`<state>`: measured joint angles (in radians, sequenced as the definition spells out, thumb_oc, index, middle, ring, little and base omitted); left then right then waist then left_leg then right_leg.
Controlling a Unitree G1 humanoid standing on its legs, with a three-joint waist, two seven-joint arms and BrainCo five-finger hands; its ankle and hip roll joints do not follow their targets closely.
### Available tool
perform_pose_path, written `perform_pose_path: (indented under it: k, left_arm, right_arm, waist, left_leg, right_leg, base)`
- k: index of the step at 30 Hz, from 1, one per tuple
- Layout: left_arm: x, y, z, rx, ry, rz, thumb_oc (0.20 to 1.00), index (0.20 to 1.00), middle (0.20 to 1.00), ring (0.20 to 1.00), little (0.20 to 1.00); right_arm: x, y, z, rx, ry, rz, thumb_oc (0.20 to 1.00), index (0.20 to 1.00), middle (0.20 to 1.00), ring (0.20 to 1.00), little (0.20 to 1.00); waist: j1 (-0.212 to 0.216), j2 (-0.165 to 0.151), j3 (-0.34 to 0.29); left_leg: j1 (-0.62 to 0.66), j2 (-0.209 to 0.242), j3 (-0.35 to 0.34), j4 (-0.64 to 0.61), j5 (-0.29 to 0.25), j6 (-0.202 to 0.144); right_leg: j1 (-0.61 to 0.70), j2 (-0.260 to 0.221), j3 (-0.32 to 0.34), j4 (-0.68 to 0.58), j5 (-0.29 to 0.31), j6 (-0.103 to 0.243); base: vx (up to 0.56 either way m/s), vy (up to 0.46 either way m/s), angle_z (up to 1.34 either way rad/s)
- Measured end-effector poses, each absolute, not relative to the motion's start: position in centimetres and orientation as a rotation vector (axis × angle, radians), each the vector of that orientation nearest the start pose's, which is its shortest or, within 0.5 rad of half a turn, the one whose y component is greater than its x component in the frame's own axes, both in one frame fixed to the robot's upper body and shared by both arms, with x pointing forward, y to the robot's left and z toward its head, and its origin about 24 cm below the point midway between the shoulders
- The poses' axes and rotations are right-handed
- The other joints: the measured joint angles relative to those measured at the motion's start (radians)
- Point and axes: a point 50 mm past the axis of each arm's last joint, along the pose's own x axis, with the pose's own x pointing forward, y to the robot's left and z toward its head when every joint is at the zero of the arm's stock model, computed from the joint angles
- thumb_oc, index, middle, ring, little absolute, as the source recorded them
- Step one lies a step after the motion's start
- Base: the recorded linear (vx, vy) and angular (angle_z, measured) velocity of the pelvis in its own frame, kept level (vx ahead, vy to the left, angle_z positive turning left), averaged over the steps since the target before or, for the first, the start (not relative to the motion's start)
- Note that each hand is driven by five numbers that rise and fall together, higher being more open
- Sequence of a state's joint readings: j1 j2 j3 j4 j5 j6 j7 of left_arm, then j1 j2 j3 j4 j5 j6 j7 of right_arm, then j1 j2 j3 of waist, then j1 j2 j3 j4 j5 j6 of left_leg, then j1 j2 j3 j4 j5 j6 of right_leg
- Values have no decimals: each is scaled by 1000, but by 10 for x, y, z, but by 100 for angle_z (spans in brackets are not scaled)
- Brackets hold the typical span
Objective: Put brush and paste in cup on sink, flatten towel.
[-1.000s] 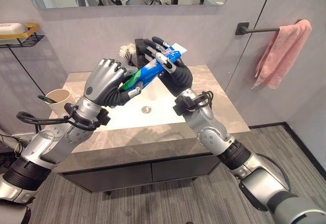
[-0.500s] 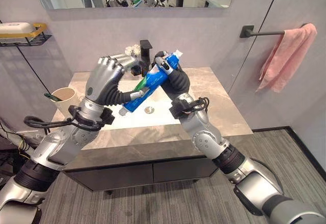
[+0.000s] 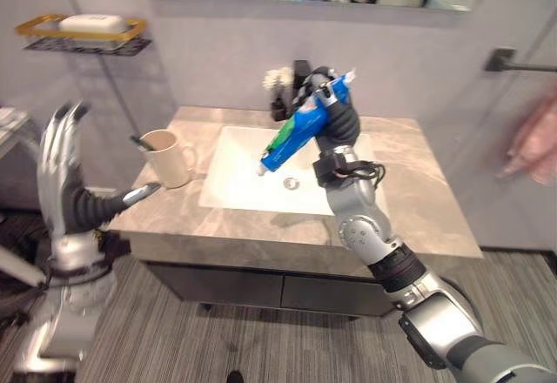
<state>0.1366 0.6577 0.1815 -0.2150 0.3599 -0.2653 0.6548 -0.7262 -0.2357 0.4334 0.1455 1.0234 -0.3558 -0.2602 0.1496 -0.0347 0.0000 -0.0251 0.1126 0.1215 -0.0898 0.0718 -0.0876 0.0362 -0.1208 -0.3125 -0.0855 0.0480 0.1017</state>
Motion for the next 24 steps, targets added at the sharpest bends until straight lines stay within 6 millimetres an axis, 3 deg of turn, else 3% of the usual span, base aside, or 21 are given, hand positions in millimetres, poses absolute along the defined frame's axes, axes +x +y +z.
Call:
perform_pose_path:
  k: [2,4,5,7,10,13,14,16,18,20,24]
  left_arm:
    - [206,277,153,897,-660,569,1000,1000,1000,1000,1000]
    - [187,305,105,664,-439,808,1000,1000,1000,1000,1000]
    - [171,327,57,568,-158,921,1000,1000,1000,1000,1000]
    - [152,341,29,537,37,984,1000,1000,1000,1000,1000]
    - [143,334,-17,478,271,944,1000,1000,1000,1000,1000]
    - [143,326,-31,424,335,902,1000,1000,1000,1000,1000]
    - [134,320,-68,365,532,855,1000,1000,1000,1000,1000]
    - [120,309,-90,347,679,752,1000,1000,1000,1000,1000]
    - [105,306,-109,369,806,694,1000,1000,1000,1000,1000]
    - [73,302,-134,349,1064,645,1000,1000,1000,1000,1000]
    - [44,290,-150,310,1266,572,1000,1000,1000,1000,1000]
  right_arm:
    - [330,-68,213,756,-447,359,200,200,200,200,200]
    - [329,-77,228,706,-519,346,200,200,200,200,200]
    - [332,-96,242,680,-591,287,200,200,200,200,200]
    - [335,-106,257,670,-645,261,200,200,200,200,200]
    - [340,-97,283,669,-687,277,200,200,200,200,200]
    - [340,-85,303,675,-724,314,200,200,200,200,200]
    - [341,-70,310,669,-721,347,200,200,200,200,200]
    - [337,-61,319,656,-746,375,200,200,200,200,200]
    - [342,-57,318,651,-724,369,200,200,200,200,200]
    - [345,-46,316,668,-691,375,200,200,200,200,200]
    - [353,-36,307,680,-628,356,200,200,200,200,200]
  waist:
    - [22,-3,6]
    - [25,12,12]
    - [57,-6,22]
    - [89,-50,36]
    - [128,-75,49]
    - [161,-96,61]
    - [167,-101,66]
    - [165,-122,76]
    - [166,-120,81]
    - [152,-124,81]
    - [148,-124,80]
  left_leg:
    - [-4,-4,-6,-1,-2,0]
    - [-27,-20,-45,20,-17,0]
    - [-29,-23,-87,11,-7,-3]
    - [-41,-19,-108,11,-2,-6]
    - [-59,-29,-146,14,1,-5]
    - [-68,-43,-170,14,2,-4]
    - [-68,-60,-189,15,2,-4]
    - [-82,-63,-190,16,2,-3]
    - [-82,-68,-189,16,3,-2]
    - [-85,-71,-184,16,1,-1]
    - [-94,-78,-183,18,-1,3]
  right_leg:
    - [6,-3,-4,1,-2,4]
    - [18,-18,-52,0,-8,13]
    - [32,-16,-94,0,-21,12]
    - [29,-7,-113,0,-29,7]
    - [36,-16,-145,0,-35,10]
    - [42,-25,-143,0,-39,17]
    - [54,-39,-162,0,-48,29]
    - [42,-42,-162,0,-48,29]
    - [40,-47,-161,0,-48,30]
    - [35,-53,-156,0,-45,32]
    - [29,-58,-158,0,-44,33]
  base:
    - [49,-43,2]
    - [28,-12,55]
    - [29,3,92]
    - [45,11,52]
    - [18,16,39]
    - [7,38,36]
    - [-21,51,28]
    - [3,70,14]
    - [12,64,0]
    - [18,50,-6]
    - [35,45,2]
